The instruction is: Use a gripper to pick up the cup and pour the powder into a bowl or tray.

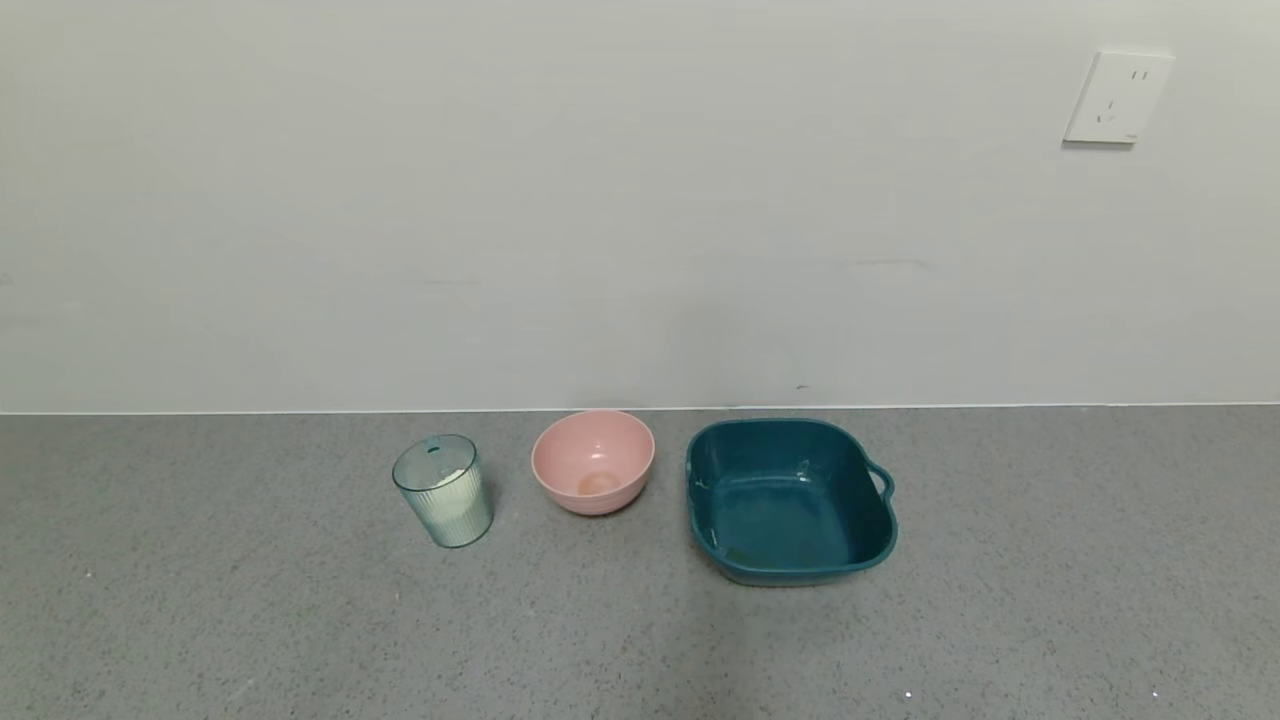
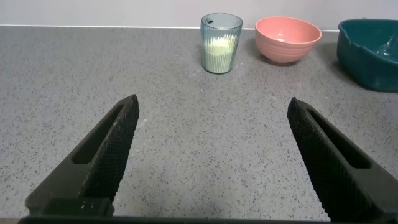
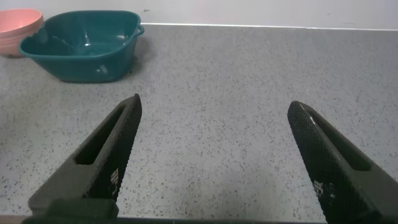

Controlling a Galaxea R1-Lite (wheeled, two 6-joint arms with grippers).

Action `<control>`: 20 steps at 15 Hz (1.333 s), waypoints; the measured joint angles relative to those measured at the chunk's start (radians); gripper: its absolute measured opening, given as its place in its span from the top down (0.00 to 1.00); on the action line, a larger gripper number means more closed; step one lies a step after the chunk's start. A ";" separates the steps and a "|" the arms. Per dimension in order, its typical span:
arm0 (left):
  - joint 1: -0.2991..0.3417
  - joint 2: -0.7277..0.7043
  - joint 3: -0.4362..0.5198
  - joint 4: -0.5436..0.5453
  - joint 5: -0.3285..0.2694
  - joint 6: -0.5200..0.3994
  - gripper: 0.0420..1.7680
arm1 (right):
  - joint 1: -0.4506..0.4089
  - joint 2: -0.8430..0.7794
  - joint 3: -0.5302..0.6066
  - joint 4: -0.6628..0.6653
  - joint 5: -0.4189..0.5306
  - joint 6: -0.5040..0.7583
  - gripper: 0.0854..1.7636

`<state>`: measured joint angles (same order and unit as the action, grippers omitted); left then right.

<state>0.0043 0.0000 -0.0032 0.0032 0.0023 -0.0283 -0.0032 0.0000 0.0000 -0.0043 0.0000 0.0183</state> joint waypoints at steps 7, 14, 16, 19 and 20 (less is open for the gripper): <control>0.000 0.000 0.000 0.001 -0.001 0.009 0.03 | 0.000 0.000 0.000 0.000 0.000 0.000 0.03; 0.000 0.000 0.000 0.001 0.000 0.016 0.03 | 0.000 0.000 0.000 0.000 0.000 0.000 0.03; 0.000 0.000 0.000 0.001 0.000 0.026 0.03 | 0.000 0.000 0.000 0.000 0.000 0.000 0.03; 0.000 0.000 0.000 0.001 0.000 0.042 0.03 | 0.000 0.000 0.000 0.000 0.000 0.000 0.03; 0.000 0.000 0.000 -0.001 0.000 0.048 0.03 | 0.000 0.000 0.000 0.000 0.000 0.000 0.03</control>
<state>0.0043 0.0000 -0.0032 0.0023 0.0023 0.0200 -0.0032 0.0000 0.0000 -0.0038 0.0000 0.0183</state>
